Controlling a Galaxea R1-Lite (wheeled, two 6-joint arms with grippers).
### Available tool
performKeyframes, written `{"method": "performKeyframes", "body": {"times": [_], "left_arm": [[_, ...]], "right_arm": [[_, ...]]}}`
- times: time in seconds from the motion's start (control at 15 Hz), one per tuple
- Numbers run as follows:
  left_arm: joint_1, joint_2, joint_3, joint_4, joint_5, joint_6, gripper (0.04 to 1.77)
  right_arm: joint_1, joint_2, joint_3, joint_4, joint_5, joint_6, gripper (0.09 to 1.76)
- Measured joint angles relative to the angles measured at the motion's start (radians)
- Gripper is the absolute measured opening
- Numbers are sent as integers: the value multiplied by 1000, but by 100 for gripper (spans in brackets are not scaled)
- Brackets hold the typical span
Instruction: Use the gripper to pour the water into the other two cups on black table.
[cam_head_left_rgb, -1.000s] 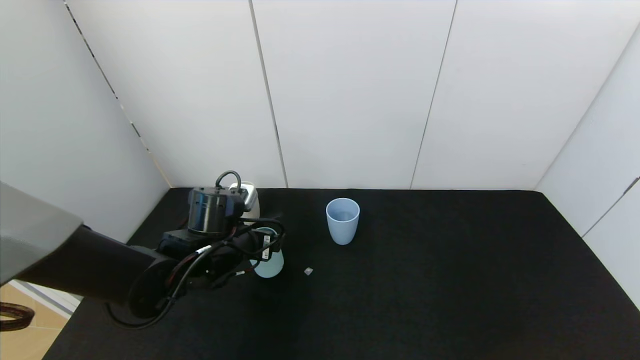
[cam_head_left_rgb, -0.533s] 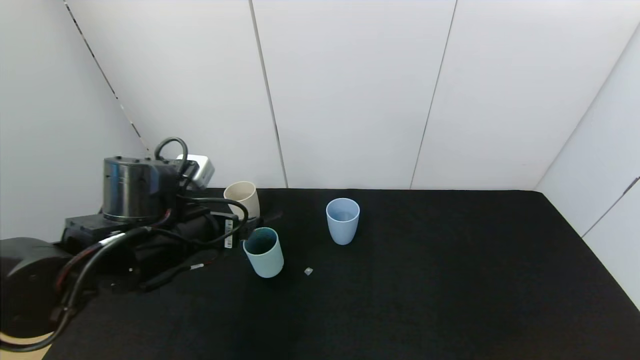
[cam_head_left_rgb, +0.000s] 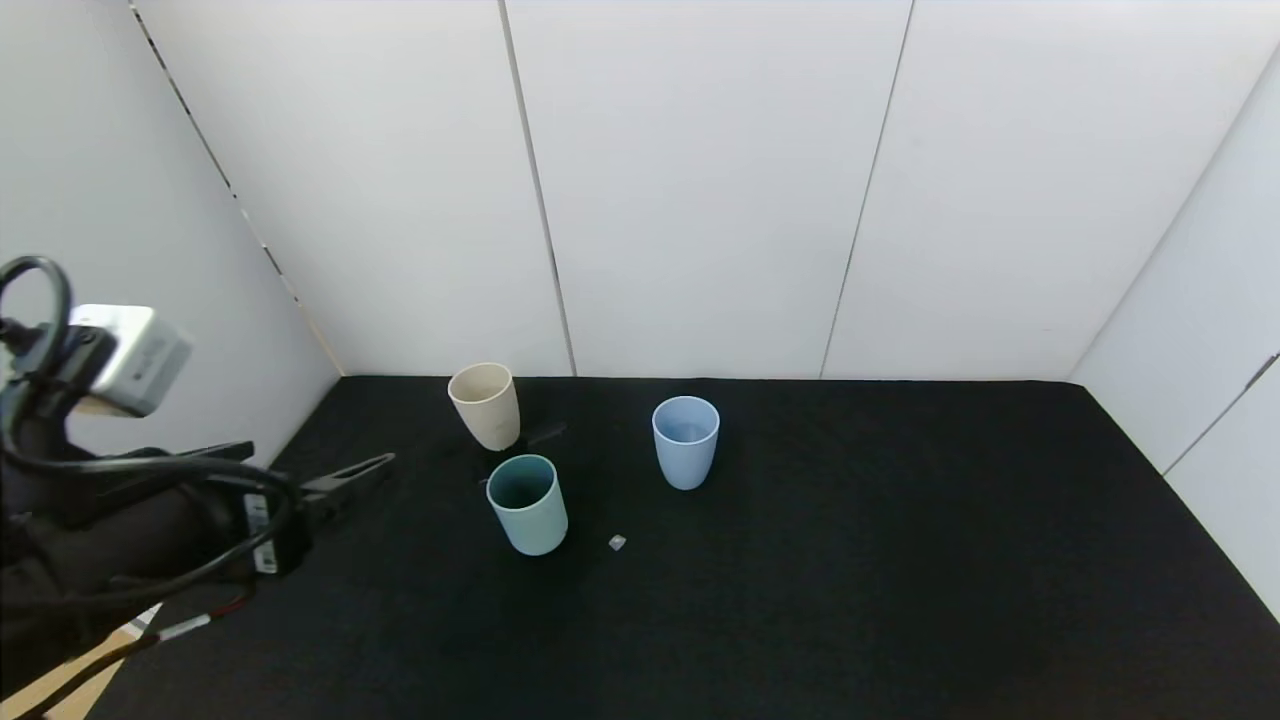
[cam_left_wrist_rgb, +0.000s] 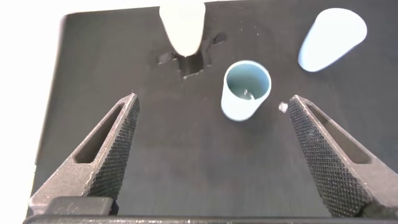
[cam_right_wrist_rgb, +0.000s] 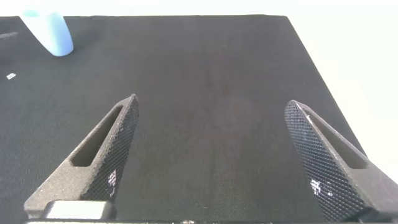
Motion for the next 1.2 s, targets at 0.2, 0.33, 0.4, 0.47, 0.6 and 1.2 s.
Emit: {"method": "performKeyframes", "body": {"times": [0.2,0.33,0.4,0.47,0.6,1.2], "left_arm": [[35,-184,68,72,-13,1,171],[109,-307,113,126,-63,3,171],[147,-367,132,160,-99,3,171],[181,-432,150,200,-133,3,171],[236,-549,188,277,-181,2,171],[350,-998,398,379,-247,26,172]], "right_arm": [[0,0,0,0,0,0,171],[0,0,0,0,0,0,171],[0,0,0,0,0,0,171],[0,0,0,0,0,0,171],[0,0,0,0,0,0,171],[0,0,0,0,0,0,171]]}}
